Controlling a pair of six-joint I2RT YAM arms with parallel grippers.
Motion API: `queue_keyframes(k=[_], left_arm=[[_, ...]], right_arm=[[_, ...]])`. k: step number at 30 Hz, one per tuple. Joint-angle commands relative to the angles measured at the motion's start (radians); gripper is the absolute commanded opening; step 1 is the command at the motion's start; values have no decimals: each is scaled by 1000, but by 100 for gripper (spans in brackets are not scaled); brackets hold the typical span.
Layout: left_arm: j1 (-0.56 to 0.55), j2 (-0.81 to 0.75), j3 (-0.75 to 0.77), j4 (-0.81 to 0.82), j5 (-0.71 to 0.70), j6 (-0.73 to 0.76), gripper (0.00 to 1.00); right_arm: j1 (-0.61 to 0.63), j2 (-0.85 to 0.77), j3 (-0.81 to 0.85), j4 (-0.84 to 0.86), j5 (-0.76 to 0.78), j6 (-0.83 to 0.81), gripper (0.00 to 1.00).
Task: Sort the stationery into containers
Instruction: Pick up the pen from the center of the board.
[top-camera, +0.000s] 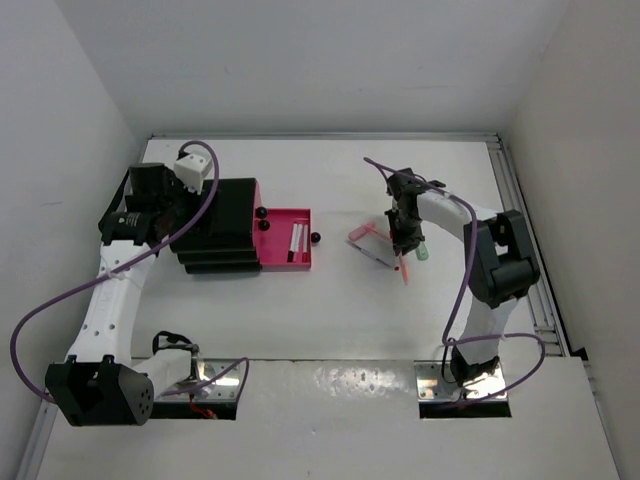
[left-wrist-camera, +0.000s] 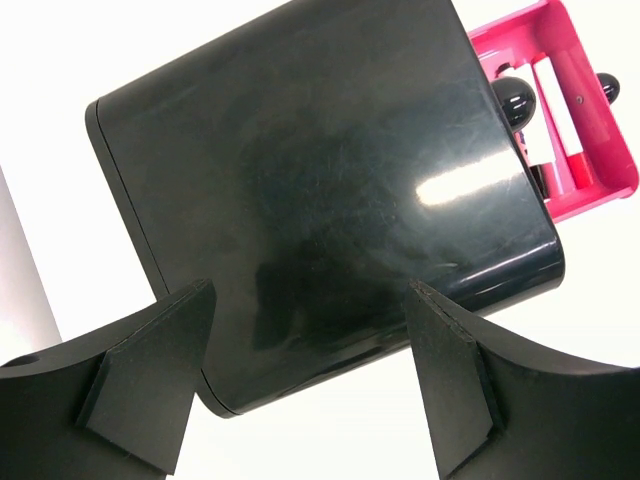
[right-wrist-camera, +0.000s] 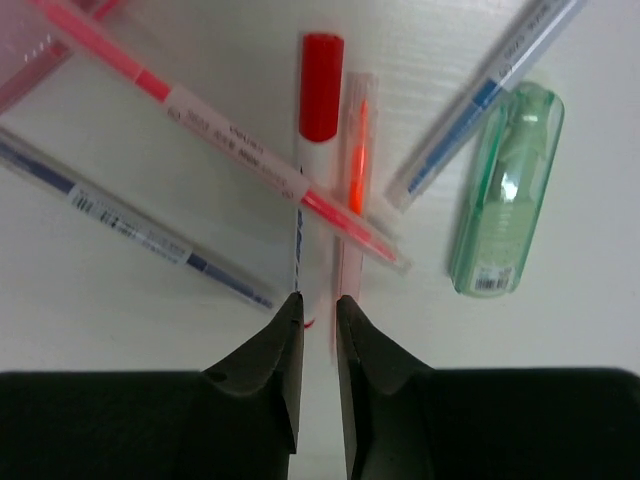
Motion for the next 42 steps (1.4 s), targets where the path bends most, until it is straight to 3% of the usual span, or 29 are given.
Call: queue_keyframes(k=[1, 19, 21, 23, 26, 34, 42], left_arm=[[2, -17, -2, 17, -10, 10, 82], [3, 17, 20, 0, -27, 15, 83], [3, 17, 21, 0, -28, 15, 83], [2, 18, 23, 0, -28, 15, 83], [2, 21, 23, 5, -25, 13, 83], [3, 18, 1, 18, -10, 3, 83], [2, 17, -11, 40, 13, 3, 83]], right_arm=[[-2, 41, 72, 40, 1, 18, 19], [-14, 230, 202, 44, 8, -3, 24], [-14, 244, 210, 38, -2, -34, 20], [-13, 247, 219, 17, -9, -55, 10], [-16, 212, 212, 0, -25, -108, 1], [-10, 48, 193, -24, -88, -243, 0], [96, -176, 94, -44, -295, -635, 0]])
